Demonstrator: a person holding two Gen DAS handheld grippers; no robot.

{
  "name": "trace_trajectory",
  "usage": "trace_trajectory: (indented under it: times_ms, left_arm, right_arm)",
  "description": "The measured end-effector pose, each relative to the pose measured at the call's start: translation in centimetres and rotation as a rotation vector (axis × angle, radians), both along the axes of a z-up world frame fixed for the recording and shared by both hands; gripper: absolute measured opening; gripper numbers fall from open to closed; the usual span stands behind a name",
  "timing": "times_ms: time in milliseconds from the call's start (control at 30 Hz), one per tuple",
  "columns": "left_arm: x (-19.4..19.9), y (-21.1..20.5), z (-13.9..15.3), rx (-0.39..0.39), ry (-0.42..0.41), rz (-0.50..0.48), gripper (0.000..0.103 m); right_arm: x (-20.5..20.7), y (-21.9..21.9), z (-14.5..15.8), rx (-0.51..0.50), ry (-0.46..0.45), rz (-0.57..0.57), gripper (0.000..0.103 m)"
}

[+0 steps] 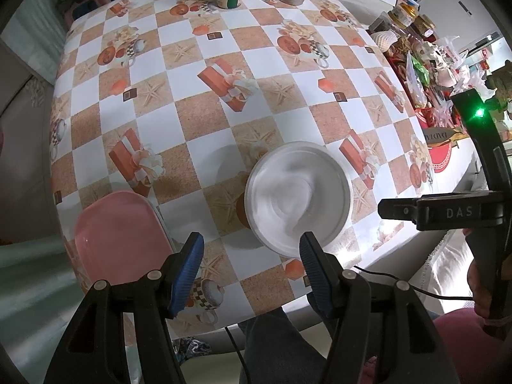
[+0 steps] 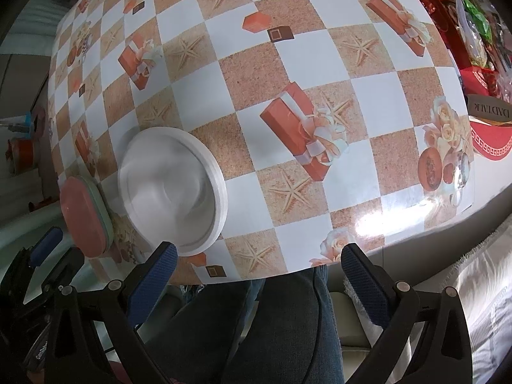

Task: Organize plates and bowls

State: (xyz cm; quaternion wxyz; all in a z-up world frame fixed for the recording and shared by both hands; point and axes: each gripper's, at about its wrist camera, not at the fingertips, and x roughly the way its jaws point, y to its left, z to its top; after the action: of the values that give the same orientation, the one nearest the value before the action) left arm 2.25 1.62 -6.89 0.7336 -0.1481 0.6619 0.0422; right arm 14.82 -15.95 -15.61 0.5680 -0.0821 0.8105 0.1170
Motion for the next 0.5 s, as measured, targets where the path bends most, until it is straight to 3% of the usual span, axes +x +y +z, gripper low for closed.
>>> trace_trajectory:
  times_ms: [500]
  left_arm:
    - [-0.06, 0.15, 0.02, 0.0, 0.0, 0.0, 0.066]
  right_arm:
    - [-0.13, -0.08, 0.05, 0.001, -0.002, -0.001, 0.103]
